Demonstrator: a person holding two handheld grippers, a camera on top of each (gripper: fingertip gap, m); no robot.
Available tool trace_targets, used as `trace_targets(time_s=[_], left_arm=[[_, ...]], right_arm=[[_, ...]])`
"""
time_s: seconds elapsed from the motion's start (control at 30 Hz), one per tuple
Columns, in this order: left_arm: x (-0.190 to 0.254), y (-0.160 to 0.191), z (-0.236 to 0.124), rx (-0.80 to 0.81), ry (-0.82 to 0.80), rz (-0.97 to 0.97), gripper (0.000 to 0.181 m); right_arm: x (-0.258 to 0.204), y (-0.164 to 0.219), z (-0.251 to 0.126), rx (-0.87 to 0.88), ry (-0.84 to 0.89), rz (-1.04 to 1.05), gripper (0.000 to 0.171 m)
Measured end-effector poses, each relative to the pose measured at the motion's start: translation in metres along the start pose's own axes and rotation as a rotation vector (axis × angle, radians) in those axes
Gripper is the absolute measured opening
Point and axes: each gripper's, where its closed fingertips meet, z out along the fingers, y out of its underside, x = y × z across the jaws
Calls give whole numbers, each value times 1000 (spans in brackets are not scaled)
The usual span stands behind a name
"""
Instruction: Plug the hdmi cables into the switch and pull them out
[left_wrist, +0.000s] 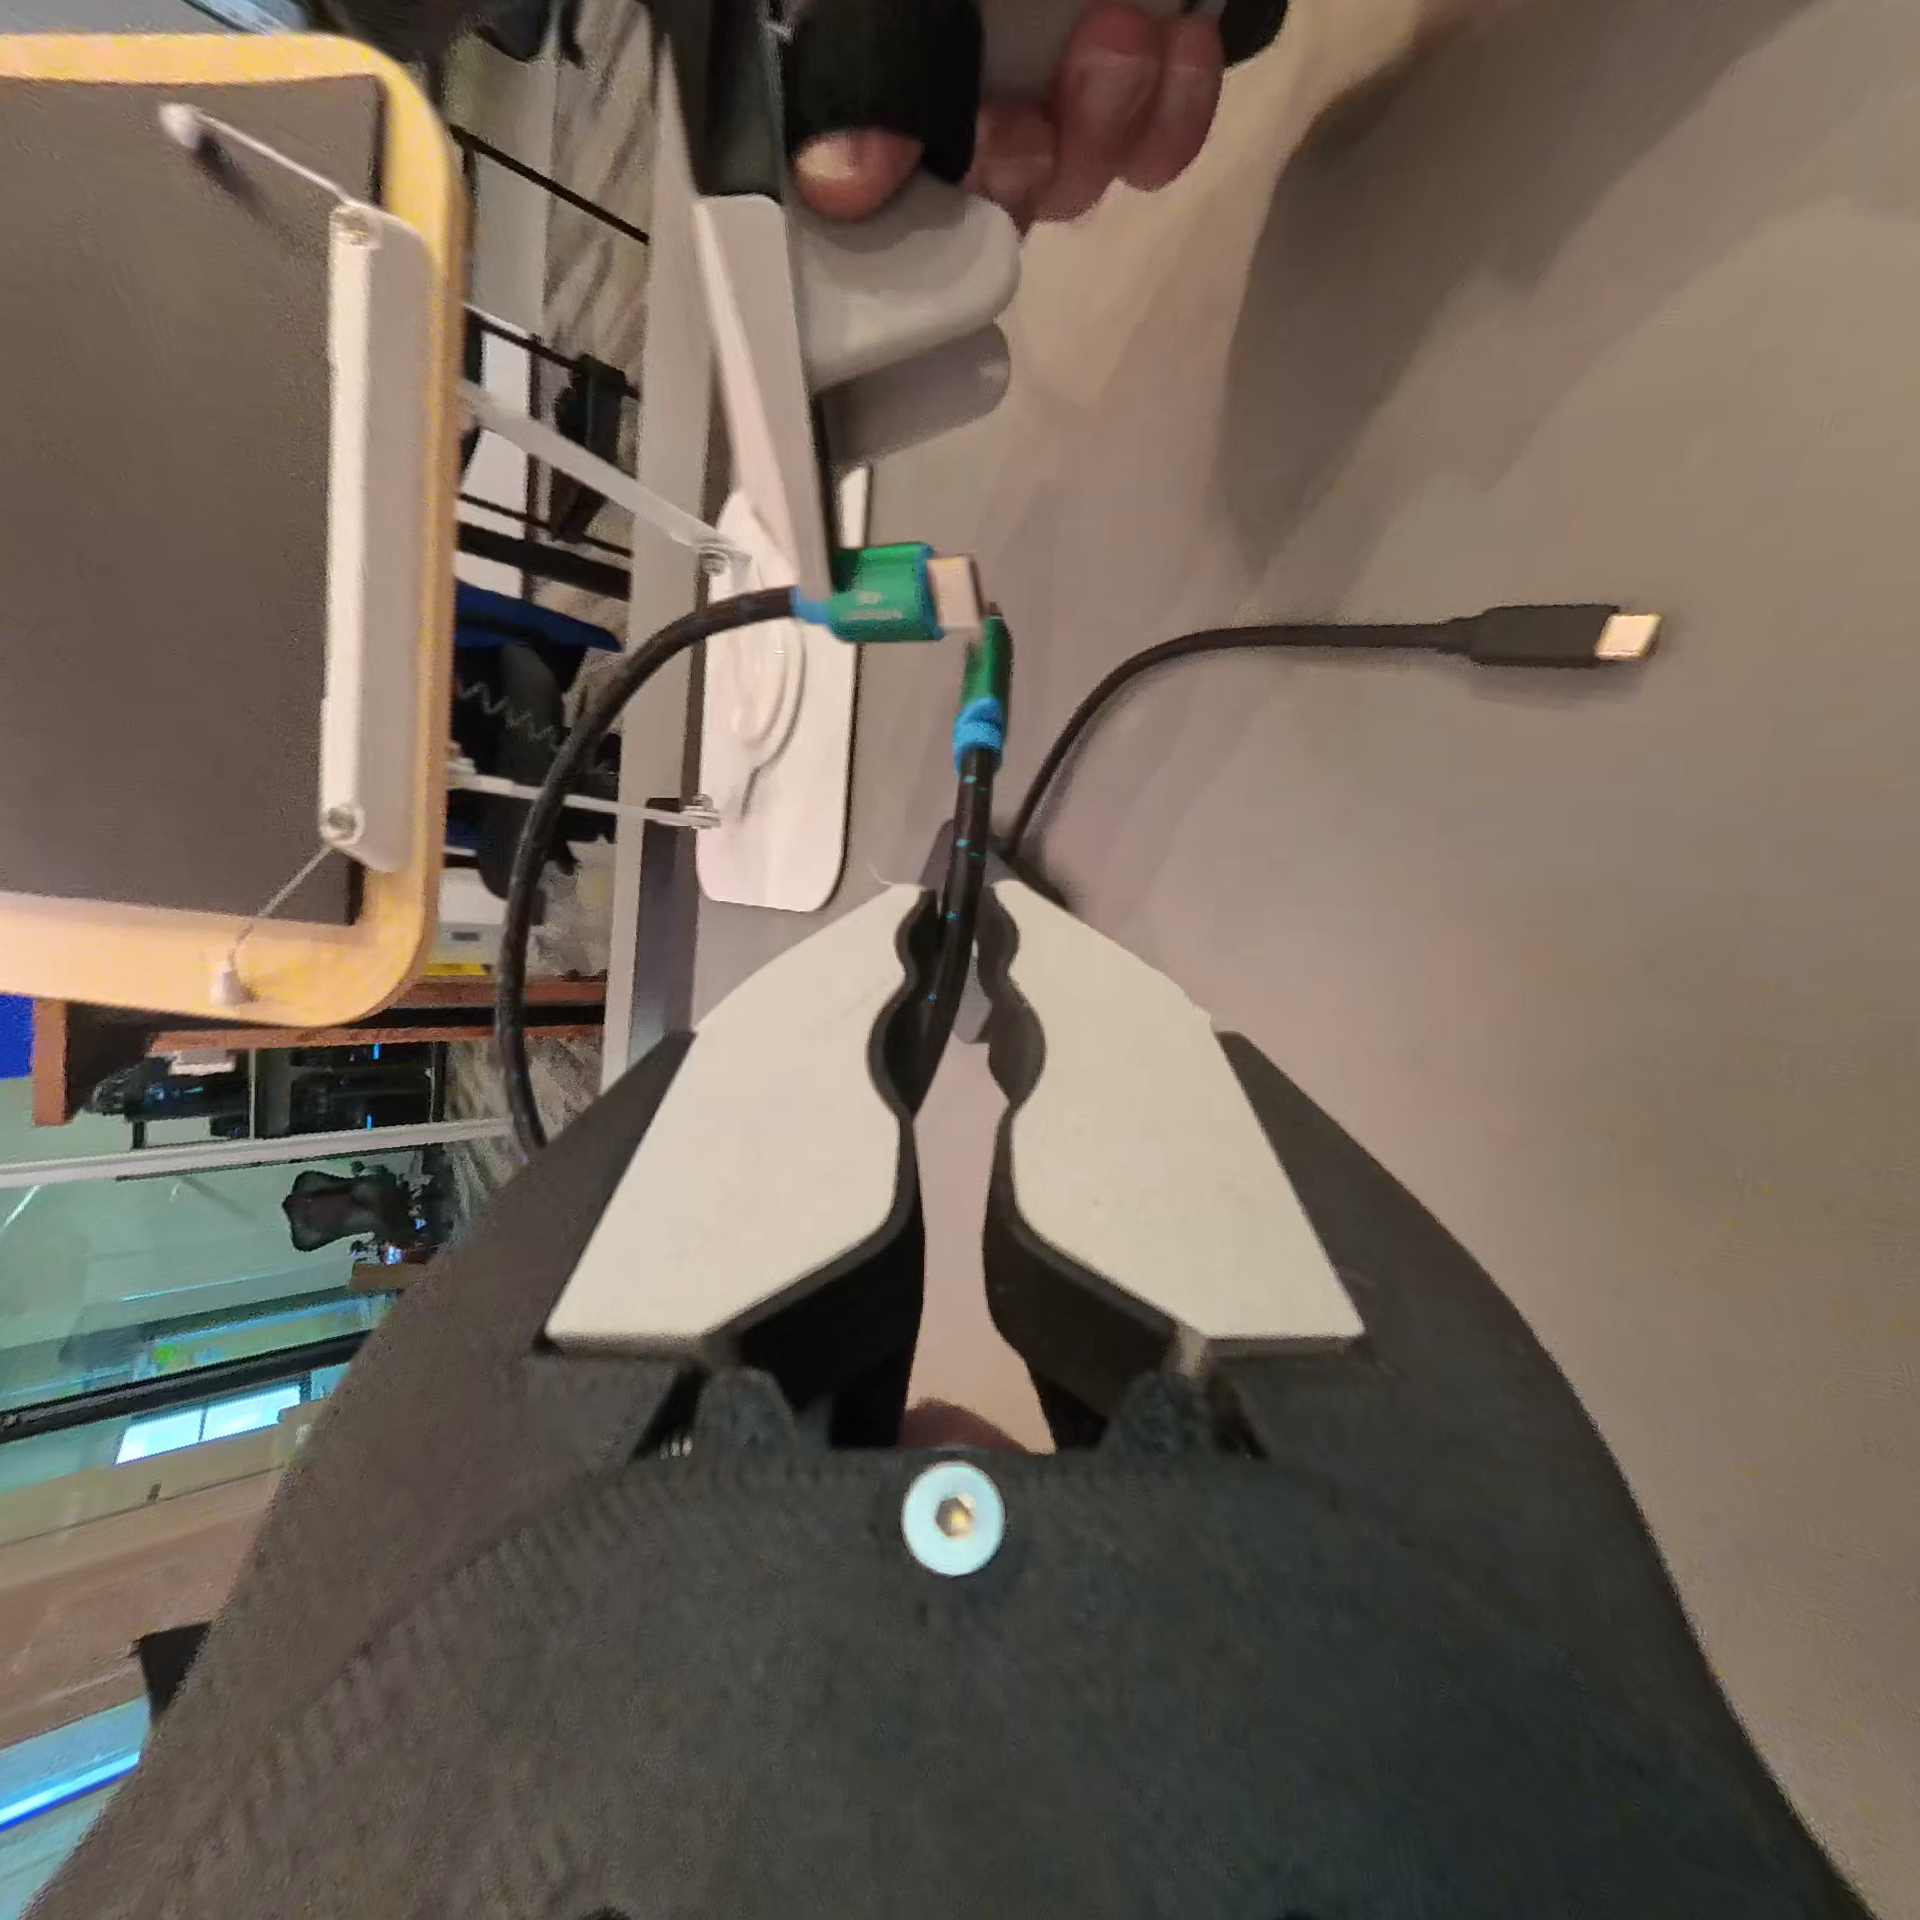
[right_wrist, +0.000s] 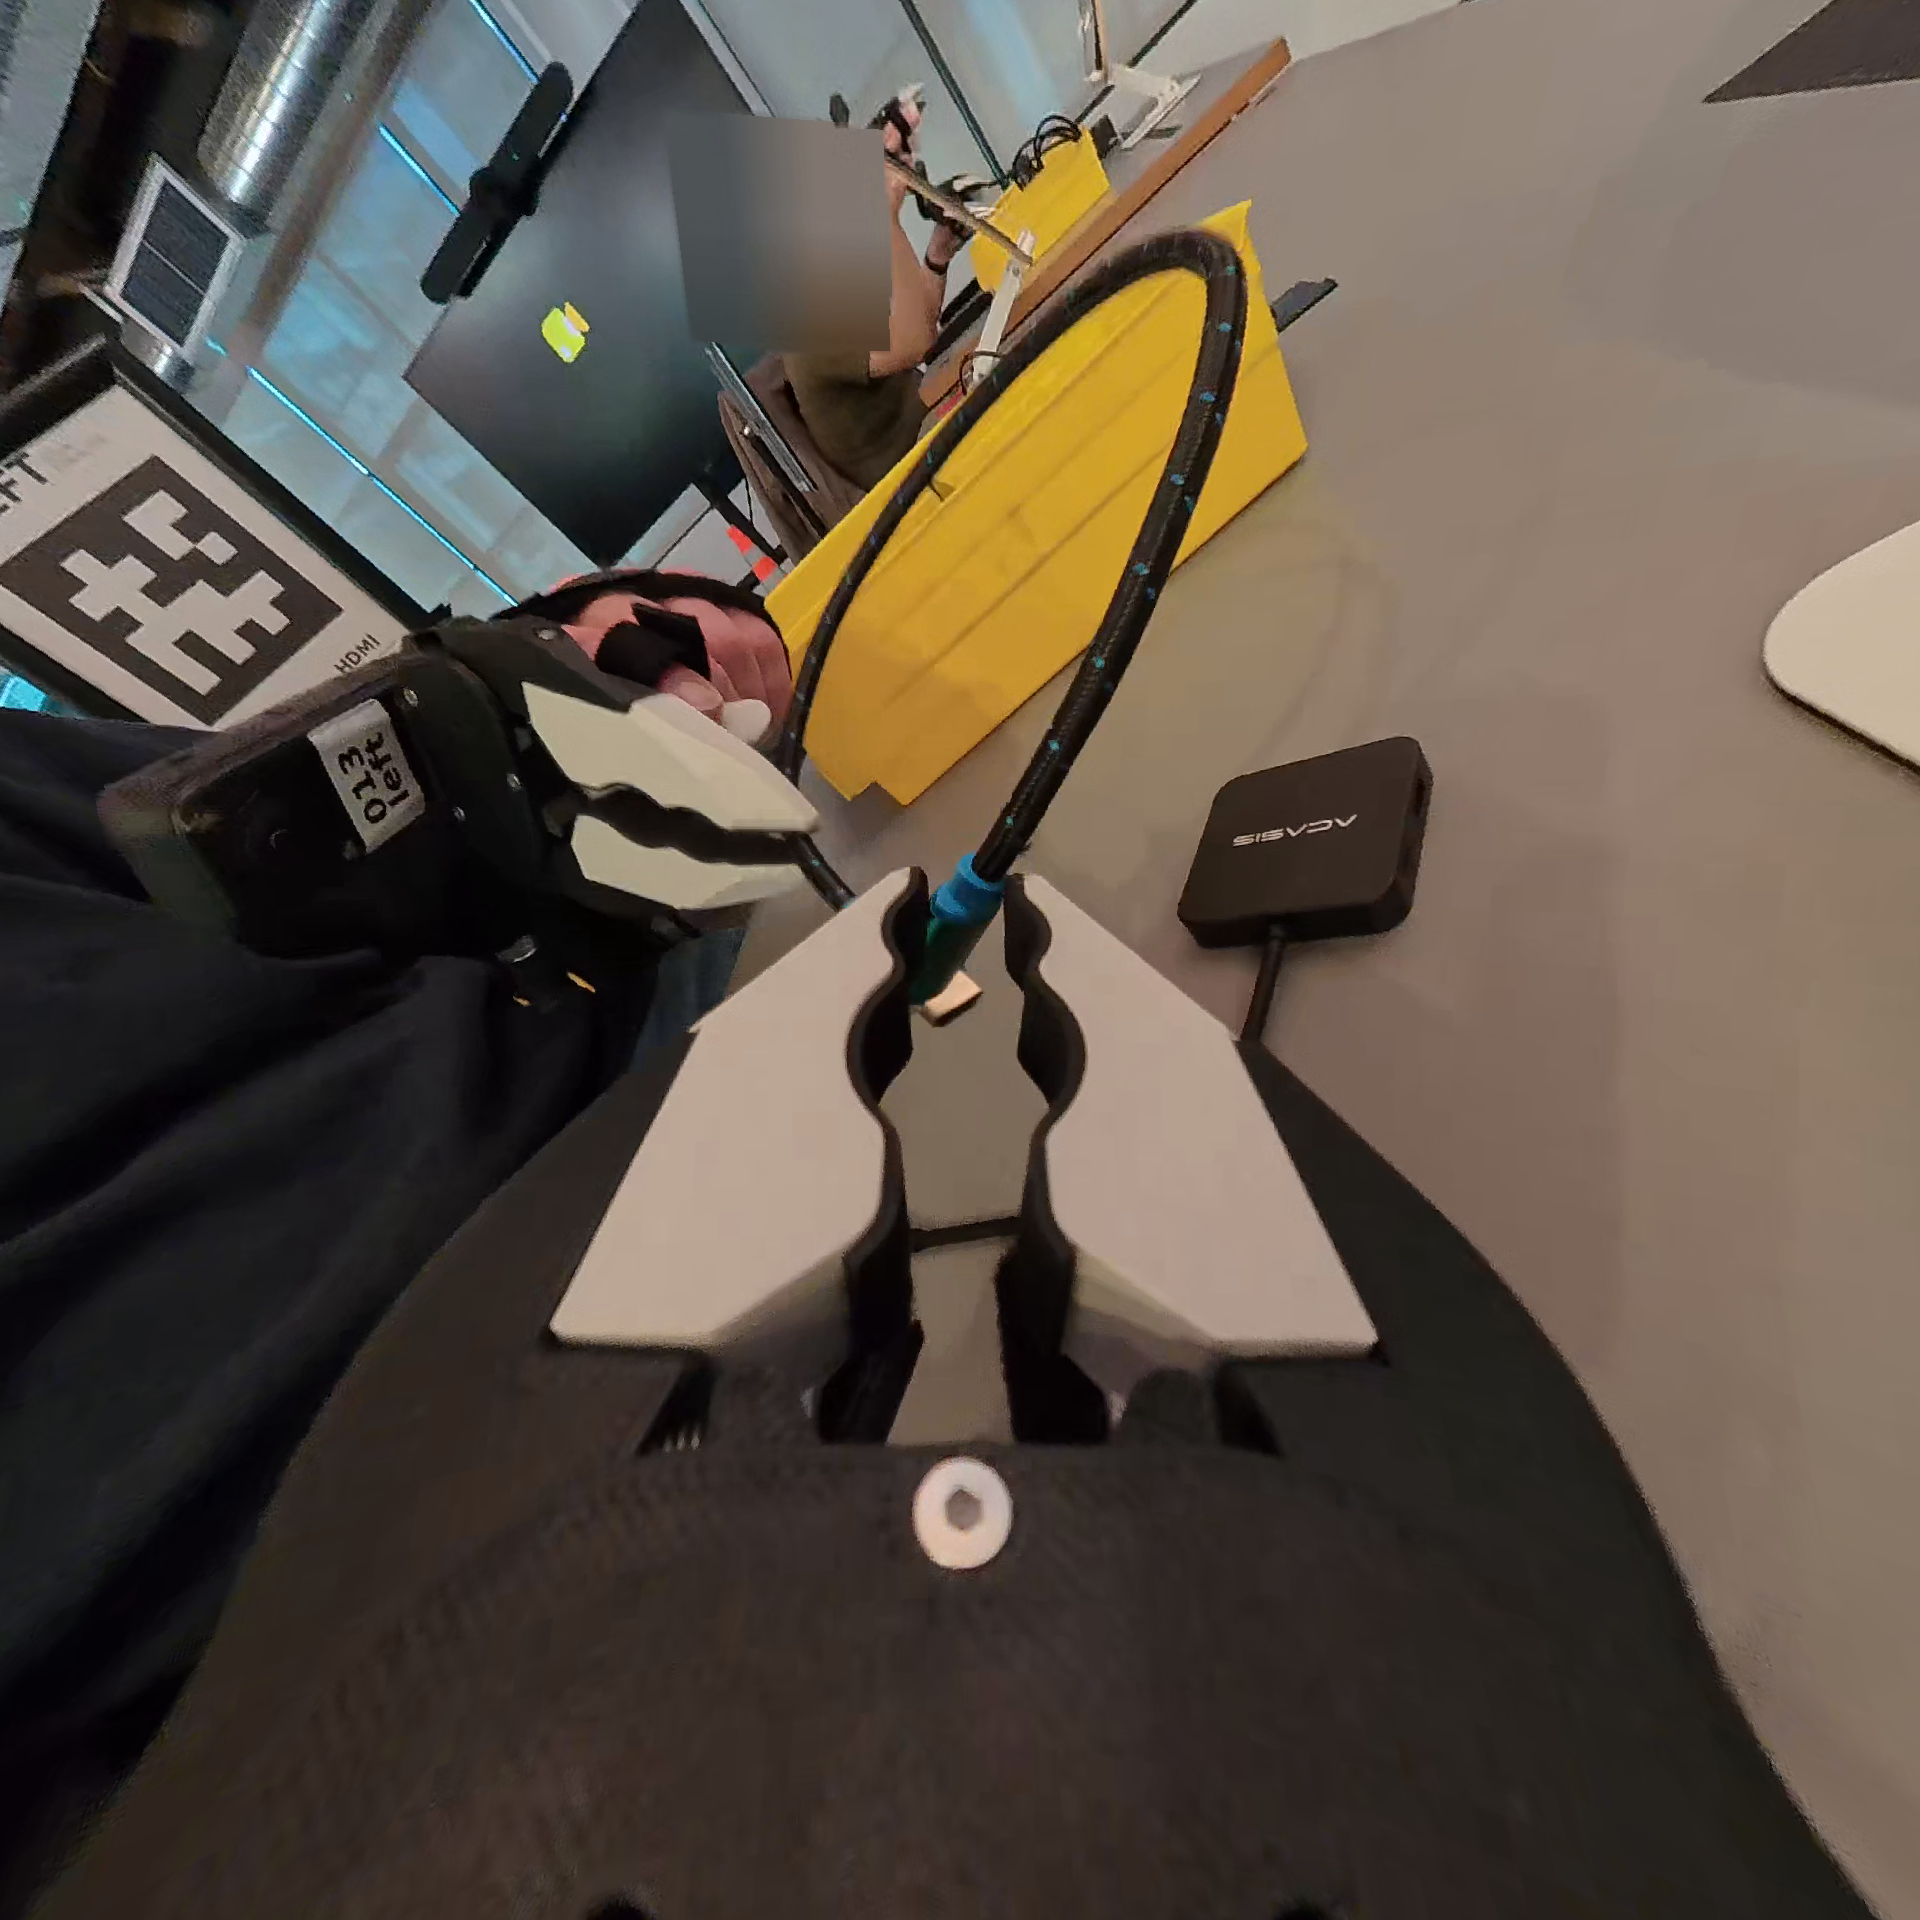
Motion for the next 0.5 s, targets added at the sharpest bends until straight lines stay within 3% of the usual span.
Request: trace_targets(time_s=[0.23, 0.5], left_arm=[[-26, -13, -19, 142, -44, -131, 6], [-22, -6, -11, 58, -115, -17, 6]], right_arm=[[0, 7, 4, -27, -30, 23, 12], [-16, 72, 43, -382, -83, 23, 14]])
